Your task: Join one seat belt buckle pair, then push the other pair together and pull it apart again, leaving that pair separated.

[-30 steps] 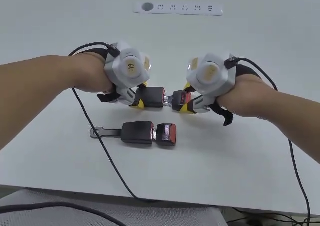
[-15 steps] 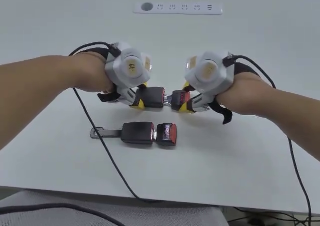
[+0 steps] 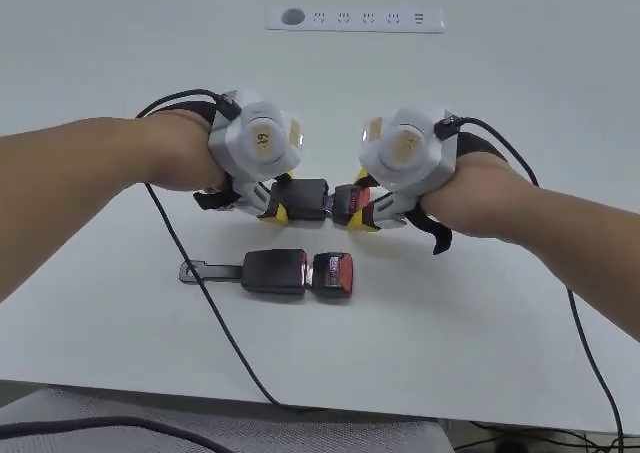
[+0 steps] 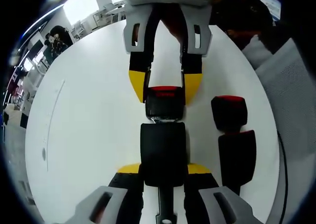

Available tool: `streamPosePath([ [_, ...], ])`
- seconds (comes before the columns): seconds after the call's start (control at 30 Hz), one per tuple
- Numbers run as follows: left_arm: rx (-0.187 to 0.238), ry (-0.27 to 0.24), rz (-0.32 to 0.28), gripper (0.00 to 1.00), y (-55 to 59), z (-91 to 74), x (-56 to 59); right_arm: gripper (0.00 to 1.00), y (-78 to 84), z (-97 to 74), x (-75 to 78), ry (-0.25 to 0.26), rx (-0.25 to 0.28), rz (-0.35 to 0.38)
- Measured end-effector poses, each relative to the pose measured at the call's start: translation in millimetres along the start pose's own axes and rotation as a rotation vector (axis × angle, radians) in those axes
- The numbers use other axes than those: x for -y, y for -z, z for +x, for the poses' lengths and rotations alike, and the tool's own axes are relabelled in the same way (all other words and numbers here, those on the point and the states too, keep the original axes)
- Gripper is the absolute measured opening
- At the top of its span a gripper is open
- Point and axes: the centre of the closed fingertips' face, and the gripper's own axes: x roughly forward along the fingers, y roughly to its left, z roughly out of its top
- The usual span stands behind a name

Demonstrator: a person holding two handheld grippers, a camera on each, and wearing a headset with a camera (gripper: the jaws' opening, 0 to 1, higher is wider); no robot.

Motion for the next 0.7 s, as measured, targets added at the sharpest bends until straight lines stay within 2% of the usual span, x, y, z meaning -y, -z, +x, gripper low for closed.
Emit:
streamPosePath([
  [0.3, -0.001, -0.003, -0.001, 0.32, 0.3, -0.5, 0.4, 0.30, 1.1, -0.1, -0.6, -0.015, 0.007, 0.013],
  [0.7, -0.006, -0.002, -0.003, 0.32, 0.5, 0.1, 0.4, 0.30, 1.3, -0.4, -0.5, -0.010, 0.000, 0.002],
])
